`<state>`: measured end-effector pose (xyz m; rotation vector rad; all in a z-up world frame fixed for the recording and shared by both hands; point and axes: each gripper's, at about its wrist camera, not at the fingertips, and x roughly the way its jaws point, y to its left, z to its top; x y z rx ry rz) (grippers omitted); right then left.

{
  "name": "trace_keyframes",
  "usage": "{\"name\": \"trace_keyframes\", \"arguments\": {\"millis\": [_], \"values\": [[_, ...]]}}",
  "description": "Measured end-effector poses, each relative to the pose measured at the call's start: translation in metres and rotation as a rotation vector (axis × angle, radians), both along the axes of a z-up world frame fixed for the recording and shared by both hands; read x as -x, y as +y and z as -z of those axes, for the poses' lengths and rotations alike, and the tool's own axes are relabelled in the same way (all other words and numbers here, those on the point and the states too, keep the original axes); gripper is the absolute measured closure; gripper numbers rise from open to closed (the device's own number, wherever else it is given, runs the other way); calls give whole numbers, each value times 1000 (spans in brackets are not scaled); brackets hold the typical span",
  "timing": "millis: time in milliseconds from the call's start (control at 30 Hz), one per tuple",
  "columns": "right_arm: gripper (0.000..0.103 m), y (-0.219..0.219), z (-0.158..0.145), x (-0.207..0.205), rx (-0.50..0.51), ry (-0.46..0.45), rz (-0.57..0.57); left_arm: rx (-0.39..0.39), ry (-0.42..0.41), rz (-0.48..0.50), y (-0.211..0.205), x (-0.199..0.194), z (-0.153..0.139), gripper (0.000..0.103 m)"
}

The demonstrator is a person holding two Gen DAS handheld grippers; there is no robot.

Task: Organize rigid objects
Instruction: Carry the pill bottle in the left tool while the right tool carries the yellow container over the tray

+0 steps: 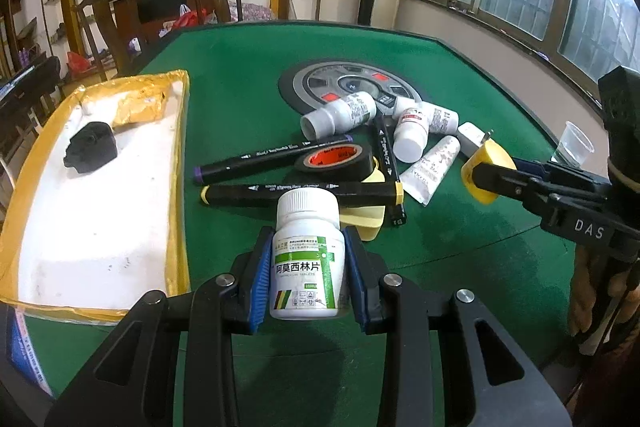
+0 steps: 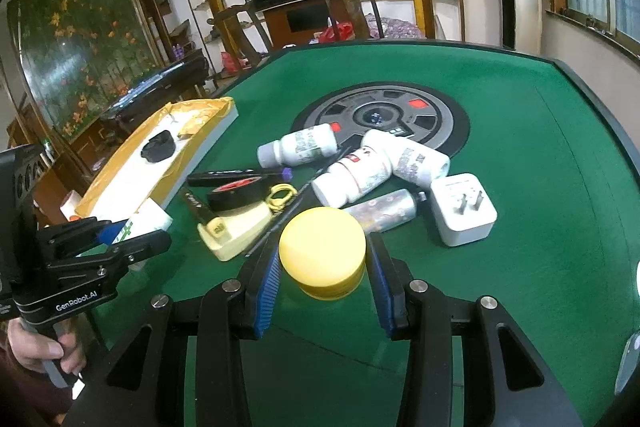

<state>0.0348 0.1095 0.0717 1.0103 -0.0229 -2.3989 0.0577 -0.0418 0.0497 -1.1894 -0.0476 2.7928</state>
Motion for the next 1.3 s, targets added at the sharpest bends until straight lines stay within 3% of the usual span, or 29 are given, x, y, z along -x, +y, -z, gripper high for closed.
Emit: {"name": "trace_keyframes", "arguments": {"millis": [400,967,1300], "values": [[66,-27,-2,-13,36,-21,-36,-21,34,-35,-17,-7,-9,72],[66,-87,-9,-31,2,-8,-138,-61,87,-97,-53,-18,-21,72],[66,-142,-8,-41,-30,-13,-224,-114,111,-187,-101,-24,-21,72]]}}
